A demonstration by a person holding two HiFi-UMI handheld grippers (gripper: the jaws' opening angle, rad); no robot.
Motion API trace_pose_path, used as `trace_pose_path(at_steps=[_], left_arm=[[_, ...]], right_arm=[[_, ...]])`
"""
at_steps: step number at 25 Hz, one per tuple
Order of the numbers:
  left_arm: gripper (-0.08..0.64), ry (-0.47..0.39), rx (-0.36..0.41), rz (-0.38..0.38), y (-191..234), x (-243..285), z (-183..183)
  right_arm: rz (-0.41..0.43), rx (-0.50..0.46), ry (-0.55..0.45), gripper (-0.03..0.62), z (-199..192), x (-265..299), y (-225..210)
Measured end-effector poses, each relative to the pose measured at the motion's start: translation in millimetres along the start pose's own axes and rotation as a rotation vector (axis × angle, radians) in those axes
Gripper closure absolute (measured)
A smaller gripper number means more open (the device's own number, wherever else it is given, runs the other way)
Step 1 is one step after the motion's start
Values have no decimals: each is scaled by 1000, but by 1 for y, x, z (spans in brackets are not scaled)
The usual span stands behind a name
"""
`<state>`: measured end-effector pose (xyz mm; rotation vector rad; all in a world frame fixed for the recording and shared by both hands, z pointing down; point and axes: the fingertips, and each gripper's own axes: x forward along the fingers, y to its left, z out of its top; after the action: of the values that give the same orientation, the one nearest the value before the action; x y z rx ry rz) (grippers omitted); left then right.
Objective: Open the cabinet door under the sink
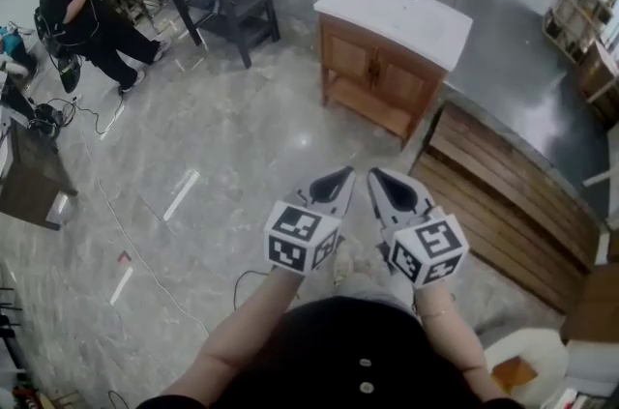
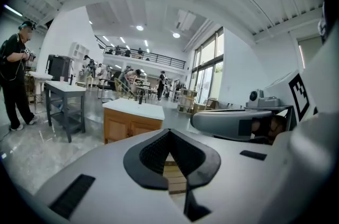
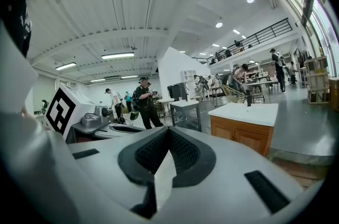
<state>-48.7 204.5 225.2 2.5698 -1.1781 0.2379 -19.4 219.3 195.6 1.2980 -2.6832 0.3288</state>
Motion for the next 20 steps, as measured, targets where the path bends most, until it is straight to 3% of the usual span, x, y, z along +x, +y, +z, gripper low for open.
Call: trace_pose_path(at_steps=[10,20], left_arm=[[554,-11,-38,56,52,86,37],[554,-5,-95,77,76,119,39]], right_arm=[[30,25,19,584,22,64,-82],[22,41,48,584,15,86,-111]])
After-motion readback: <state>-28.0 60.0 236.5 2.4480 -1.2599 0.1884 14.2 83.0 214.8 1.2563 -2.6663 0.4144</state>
